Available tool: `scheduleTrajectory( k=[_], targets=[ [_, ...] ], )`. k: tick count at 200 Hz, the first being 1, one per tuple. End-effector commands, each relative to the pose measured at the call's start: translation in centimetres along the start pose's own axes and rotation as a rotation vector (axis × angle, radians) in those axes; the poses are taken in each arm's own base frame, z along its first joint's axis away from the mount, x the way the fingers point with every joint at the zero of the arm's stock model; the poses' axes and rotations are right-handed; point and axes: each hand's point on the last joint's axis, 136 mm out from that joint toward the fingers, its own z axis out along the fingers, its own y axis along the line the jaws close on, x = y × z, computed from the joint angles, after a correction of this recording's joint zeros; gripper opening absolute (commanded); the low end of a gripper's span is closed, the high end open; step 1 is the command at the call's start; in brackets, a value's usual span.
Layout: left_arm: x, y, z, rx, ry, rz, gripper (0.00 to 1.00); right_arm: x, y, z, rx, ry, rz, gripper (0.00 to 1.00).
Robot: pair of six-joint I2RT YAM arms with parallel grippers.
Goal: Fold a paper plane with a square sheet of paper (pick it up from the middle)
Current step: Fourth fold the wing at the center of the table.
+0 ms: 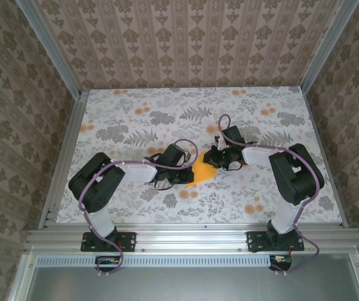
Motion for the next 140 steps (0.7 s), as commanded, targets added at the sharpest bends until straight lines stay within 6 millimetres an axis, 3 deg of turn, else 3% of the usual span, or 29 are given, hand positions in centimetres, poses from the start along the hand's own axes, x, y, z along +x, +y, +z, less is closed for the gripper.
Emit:
scheduleTrajectory(
  k=[1, 49, 73, 106, 140],
  targets=[
    [3.1, 3.1, 0.6, -0.117, 0.11, -0.026, 0.0, 0.4, 0.1, 0.9, -0.037, 0.029, 0.018, 0.13],
    [1.8, 1.5, 0.0, -0.084, 0.08, -0.001, 0.0, 1.2, -2.9, 1.9, 0.079, 0.065, 0.05, 0.13],
    [-0.1, -1.1, -1.0, -0.007, 0.033, 0.027, 0.0, 1.6, -4.2, 2.1, 0.129, 0.077, 0.068, 0.13],
    [-3.2, -4.8, -2.1, 0.116, -0.061, 0.05, 0.11, 2.0, -5.0, 2.2, 0.16, 0.087, 0.073, 0.13],
    [-3.9, -4.7, -0.8, 0.144, -0.053, 0.029, 0.13, 2.2, -5.6, 2.3, 0.179, 0.099, 0.084, 0.13]
  ],
)
